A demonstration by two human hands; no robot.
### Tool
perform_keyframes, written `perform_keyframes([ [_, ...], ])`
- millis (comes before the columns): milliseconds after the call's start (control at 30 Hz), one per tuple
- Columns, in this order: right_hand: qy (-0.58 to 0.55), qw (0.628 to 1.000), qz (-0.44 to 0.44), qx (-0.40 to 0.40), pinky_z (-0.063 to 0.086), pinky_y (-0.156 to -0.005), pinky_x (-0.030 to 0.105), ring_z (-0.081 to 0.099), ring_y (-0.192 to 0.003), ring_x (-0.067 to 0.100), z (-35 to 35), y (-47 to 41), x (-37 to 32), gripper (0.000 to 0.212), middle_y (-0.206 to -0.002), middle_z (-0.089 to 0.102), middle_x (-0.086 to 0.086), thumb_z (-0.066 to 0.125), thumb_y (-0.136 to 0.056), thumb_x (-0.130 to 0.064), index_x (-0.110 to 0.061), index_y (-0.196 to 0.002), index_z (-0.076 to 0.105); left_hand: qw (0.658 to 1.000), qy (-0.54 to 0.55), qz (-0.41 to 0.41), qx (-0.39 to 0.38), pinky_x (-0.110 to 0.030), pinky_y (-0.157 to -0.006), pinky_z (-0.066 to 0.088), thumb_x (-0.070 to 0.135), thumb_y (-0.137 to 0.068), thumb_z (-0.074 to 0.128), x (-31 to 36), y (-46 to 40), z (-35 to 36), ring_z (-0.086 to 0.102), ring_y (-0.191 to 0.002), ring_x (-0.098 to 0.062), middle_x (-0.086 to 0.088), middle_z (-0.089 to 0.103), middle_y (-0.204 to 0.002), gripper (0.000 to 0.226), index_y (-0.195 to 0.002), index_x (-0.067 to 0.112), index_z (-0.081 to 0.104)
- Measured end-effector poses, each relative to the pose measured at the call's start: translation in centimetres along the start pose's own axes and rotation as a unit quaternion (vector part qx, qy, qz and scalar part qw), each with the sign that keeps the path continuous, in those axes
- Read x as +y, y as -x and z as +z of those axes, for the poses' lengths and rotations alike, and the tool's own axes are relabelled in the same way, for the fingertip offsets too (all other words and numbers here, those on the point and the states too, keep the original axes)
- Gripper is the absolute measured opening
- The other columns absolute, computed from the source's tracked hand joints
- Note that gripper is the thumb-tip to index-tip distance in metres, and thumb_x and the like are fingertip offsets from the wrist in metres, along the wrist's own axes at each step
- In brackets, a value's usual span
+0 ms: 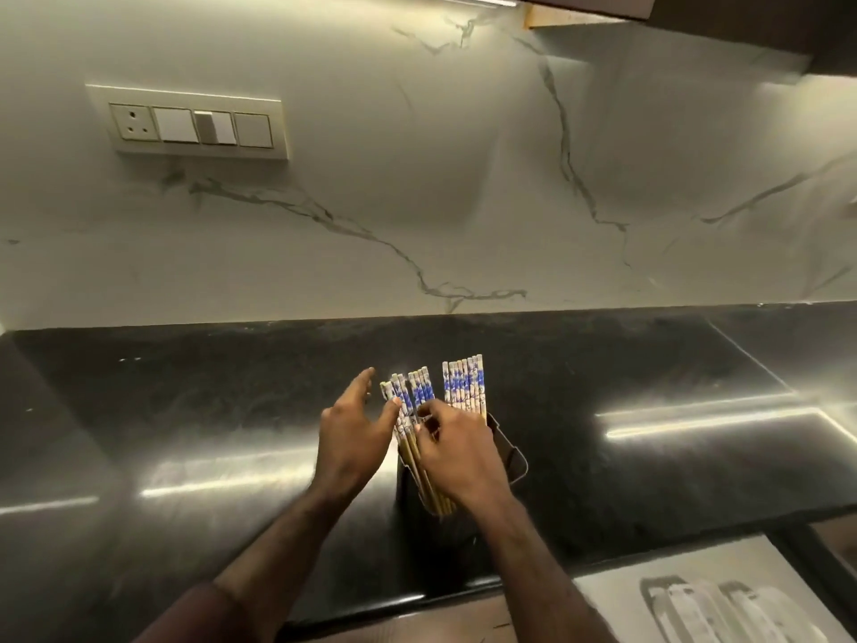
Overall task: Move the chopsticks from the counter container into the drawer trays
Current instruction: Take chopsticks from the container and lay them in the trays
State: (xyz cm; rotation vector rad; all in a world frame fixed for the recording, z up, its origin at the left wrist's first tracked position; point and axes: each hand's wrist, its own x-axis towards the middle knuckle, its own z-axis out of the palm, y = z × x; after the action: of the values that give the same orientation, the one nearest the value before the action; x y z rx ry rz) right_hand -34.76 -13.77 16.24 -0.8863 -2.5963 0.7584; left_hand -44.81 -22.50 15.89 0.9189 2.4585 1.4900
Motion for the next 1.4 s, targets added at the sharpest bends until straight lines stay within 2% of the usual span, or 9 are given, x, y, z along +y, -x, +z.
perform_keyframes([
  [167,0.005,0.999,0.037,0.001,0.056,-0.087,0.031,0.063,-0.092,0.007,1.7,-1.0,0.0,0.026,-0.104,0.07,-0.005,0.058,-0.094,-0.029,-0.028,-0.12,0.06,0.996,0.076,-0.001,-0.049,0.002,-0.067,0.044,0.012,-0.081,0.075,-1.3,-1.7,0.3,0.059,-0.072,0.024,0.011,0.07,-0.097,0.041,-0.121,0.015,0.065],
  [267,0.003,0.999,0.043,-0.005,0.056,-0.087,0.03,0.062,-0.093,0.006,2.2,-1.4,0.4,0.021,-0.102,0.069,-0.007,0.059,-0.094,-0.028,-0.028,-0.115,0.062,0.993,0.105,-0.008,-0.045,-0.005,-0.067,0.051,0.01,-0.078,0.077,-1.9,-2.2,0.7,0.065,-0.074,0.016,0.017,0.07,-0.085,0.033,-0.11,0.015,0.071],
  [400,-0.009,0.999,0.048,-0.009,0.055,-0.088,0.028,0.062,-0.093,0.003,2.1,-1.8,1.2,0.018,-0.102,0.069,-0.009,0.062,-0.092,-0.033,-0.027,-0.109,0.064,0.984,0.163,-0.056,-0.051,-0.036,-0.076,0.061,0.003,-0.075,0.078,-2.5,-2.8,1.3,0.074,-0.077,-0.007,0.004,0.077,-0.085,0.03,-0.102,0.015,0.073],
  [467,-0.014,0.999,0.048,-0.006,0.055,-0.088,0.028,0.061,-0.093,0.003,1.9,-1.7,1.5,0.016,-0.101,0.068,-0.01,0.062,-0.092,-0.034,-0.027,-0.107,0.064,0.979,0.186,-0.069,-0.057,-0.041,-0.076,0.061,0.002,-0.075,0.078,-2.8,-3.1,1.7,0.074,-0.078,-0.013,0.0,0.077,-0.085,0.029,-0.099,0.018,0.072],
  [733,-0.037,0.998,0.048,-0.004,0.055,-0.083,0.031,0.061,-0.087,0.004,1.8,-1.7,2.2,0.008,-0.092,0.067,-0.01,0.062,-0.092,-0.033,-0.027,-0.097,0.063,0.945,0.296,-0.122,-0.07,-0.038,-0.077,0.061,-0.003,-0.076,0.075,-2.7,-3.1,2.4,0.074,-0.082,-0.025,-0.009,0.077,-0.085,0.02,-0.094,0.004,0.074],
  [900,-0.044,0.997,0.058,-0.016,0.056,-0.079,0.029,0.062,-0.08,0.003,1.5,-1.8,2.0,0.009,-0.087,0.068,-0.009,0.063,-0.092,-0.033,-0.025,-0.092,0.063,0.948,0.285,-0.119,-0.074,-0.035,-0.075,0.061,0.001,-0.08,0.073,-2.3,-3.0,2.5,0.074,-0.084,-0.025,-0.005,0.078,-0.084,0.016,-0.091,0.013,0.074],
  [1100,-0.067,0.996,0.046,-0.035,0.053,-0.089,0.025,0.063,-0.096,0.003,1.1,-1.7,1.6,0.025,-0.109,0.071,-0.006,0.061,-0.094,-0.033,-0.024,-0.116,0.067,0.96,0.259,-0.084,-0.069,-0.042,-0.078,0.06,0.005,-0.081,0.073,-1.3,-3.2,1.7,0.074,-0.082,-0.019,-0.002,0.078,-0.084,0.014,-0.091,0.015,0.075],
  [1267,-0.182,0.978,0.075,-0.068,0.044,-0.083,0.013,0.062,-0.098,0.002,0.6,-1.8,1.3,0.026,-0.111,0.07,-0.008,0.062,-0.093,-0.028,-0.021,-0.117,0.067,0.96,0.258,-0.04,-0.098,-0.035,-0.072,0.061,0.003,-0.081,0.071,0.8,-4.1,-0.1,0.075,-0.079,-0.018,-0.002,0.077,-0.083,0.018,-0.091,0.018,0.073],
  [1400,-0.264,0.952,0.109,-0.113,0.049,-0.084,0.02,0.065,-0.099,0.007,-0.4,-1.9,1.6,0.023,-0.105,0.071,-0.004,0.065,-0.091,-0.024,-0.019,-0.113,0.068,0.96,0.258,-0.003,-0.112,-0.025,-0.066,0.06,0.002,-0.08,0.07,2.9,-5.5,-1.9,0.074,-0.08,-0.017,-0.004,0.076,-0.084,0.019,-0.094,0.015,0.071],
])
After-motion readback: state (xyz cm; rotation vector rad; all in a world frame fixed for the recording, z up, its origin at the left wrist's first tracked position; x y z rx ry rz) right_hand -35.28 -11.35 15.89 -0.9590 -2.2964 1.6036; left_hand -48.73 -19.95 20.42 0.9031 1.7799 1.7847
